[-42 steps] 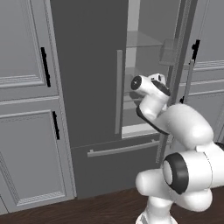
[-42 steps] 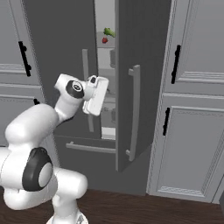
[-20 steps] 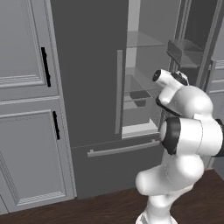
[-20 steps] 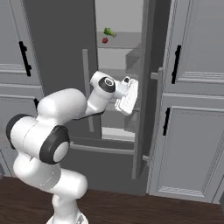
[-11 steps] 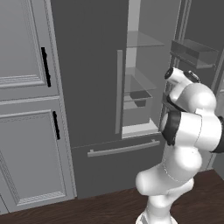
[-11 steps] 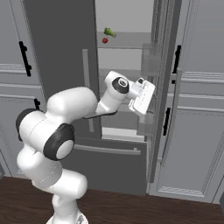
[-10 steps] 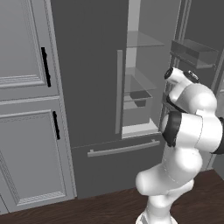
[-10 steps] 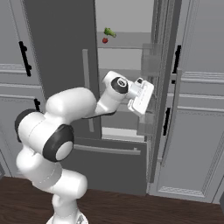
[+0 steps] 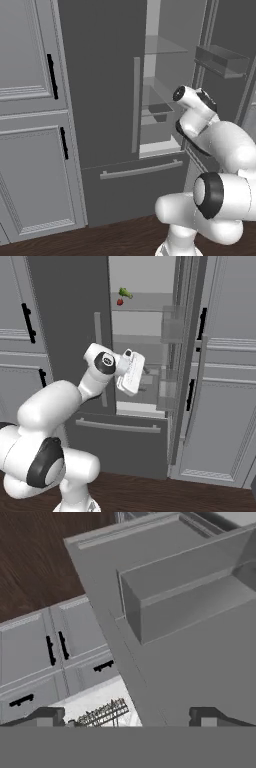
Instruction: Take the strawberry from the fridge and place it on top of the pancake, located on the dining counter.
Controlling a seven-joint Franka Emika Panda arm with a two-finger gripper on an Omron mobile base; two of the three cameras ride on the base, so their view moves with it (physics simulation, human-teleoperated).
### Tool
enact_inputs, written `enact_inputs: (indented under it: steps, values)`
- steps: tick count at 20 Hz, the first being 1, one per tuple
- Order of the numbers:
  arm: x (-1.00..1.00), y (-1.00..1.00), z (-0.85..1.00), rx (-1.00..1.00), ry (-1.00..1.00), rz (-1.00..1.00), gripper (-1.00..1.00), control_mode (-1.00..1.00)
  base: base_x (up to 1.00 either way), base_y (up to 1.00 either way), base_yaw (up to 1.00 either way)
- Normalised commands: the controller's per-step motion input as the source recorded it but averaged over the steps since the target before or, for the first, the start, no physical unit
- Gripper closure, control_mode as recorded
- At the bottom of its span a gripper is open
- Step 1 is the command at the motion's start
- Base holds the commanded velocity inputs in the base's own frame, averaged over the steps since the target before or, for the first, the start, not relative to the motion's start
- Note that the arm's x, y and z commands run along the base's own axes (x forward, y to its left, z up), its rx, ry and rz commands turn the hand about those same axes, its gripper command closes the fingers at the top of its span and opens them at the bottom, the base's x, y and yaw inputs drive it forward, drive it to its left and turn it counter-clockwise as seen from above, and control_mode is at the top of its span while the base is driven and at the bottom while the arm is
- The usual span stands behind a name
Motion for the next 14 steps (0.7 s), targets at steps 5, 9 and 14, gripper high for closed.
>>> enact_inputs:
  steps: [5,9,14]
  values:
    - [0.03,0.9,-0.23,0.44,-0.16,-0.34,-1.0,-1.0,0.0,0.0,0.0]
    - [0.11,0.55,-0.12,0.53,-0.2,-0.49,-1.0,-1.0,0.0,0.0,0.0]
    - [0.07,0.44,-0.03,0.54,-0.25,-0.52,-1.0,-1.0,0.0,0.0,0.0]
